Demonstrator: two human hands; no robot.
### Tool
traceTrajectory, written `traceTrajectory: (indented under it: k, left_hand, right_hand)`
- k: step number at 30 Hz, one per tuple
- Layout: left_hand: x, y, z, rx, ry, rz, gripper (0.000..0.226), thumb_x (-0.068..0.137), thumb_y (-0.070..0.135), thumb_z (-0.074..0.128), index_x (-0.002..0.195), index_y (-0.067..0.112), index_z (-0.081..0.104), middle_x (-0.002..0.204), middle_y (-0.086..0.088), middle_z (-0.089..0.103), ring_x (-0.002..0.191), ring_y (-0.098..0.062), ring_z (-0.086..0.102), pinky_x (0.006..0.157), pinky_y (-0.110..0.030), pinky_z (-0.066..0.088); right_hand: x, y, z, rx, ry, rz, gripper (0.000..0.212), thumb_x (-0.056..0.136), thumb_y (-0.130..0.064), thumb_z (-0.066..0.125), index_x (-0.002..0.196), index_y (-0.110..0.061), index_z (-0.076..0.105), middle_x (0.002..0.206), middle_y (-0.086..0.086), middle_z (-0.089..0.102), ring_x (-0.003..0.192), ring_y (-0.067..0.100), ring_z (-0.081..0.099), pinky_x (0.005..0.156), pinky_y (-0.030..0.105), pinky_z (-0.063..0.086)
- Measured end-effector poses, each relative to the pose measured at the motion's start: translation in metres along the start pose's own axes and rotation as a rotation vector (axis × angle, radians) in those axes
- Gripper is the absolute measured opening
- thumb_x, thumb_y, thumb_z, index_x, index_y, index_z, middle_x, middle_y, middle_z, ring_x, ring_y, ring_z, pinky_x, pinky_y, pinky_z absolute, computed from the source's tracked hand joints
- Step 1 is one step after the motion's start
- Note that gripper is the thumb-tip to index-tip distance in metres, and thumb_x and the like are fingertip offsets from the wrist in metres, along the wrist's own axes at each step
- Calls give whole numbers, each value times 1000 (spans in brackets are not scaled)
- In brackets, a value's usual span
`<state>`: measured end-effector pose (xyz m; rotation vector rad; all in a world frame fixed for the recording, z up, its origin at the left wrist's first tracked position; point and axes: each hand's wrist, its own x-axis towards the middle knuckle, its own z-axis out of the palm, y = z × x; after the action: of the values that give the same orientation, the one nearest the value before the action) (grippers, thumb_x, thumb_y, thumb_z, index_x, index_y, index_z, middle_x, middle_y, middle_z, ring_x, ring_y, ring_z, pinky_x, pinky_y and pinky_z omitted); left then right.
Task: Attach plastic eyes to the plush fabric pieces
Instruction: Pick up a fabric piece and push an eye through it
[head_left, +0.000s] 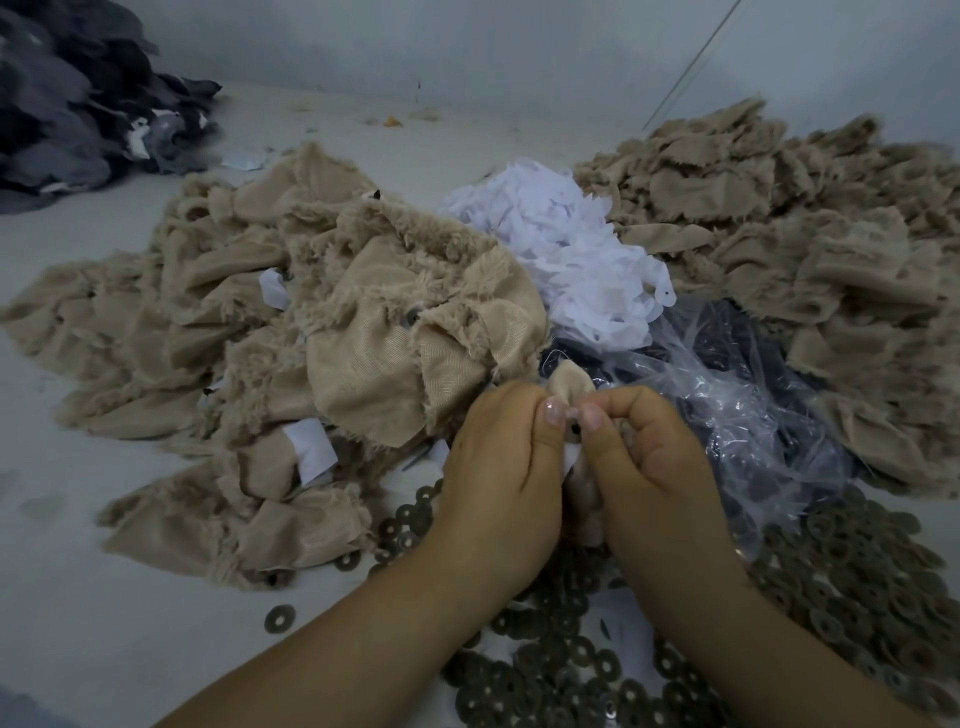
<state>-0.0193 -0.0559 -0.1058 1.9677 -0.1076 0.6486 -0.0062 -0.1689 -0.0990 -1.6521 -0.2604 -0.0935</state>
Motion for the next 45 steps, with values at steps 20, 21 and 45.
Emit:
traceTrajectory:
  k: [20, 21, 45]
  left_hand:
    - [-2, 0, 6, -4, 40, 14, 36, 100, 38, 30, 76, 19, 48, 75, 8, 46, 74, -15, 48, 69, -37, 45]
    - [-2, 1, 7, -17, 39, 0, 35, 99, 39, 30, 76, 19, 48, 75, 8, 47, 73, -15, 48, 69, -37, 45]
    - [-1, 5, 4, -111, 30, -73, 30, 99, 20, 36, 71, 27, 43, 70, 6, 45, 67, -11, 44, 66, -29, 39]
  right_hand:
    - [1, -1, 4, 29, 23, -19, 16, 86, -43, 55, 86, -28, 62, 63, 2, 61, 56, 16, 55, 55, 30, 45]
    - [1, -2, 4, 21, 20, -26, 16, 85, -44, 55, 85, -29, 61, 60, -1, 60, 53, 14, 54, 51, 29, 45]
    - [2, -3, 4, 195, -61, 63, 18, 98, -15, 58, 86, -26, 67, 73, 24, 64, 56, 24, 56, 45, 29, 48]
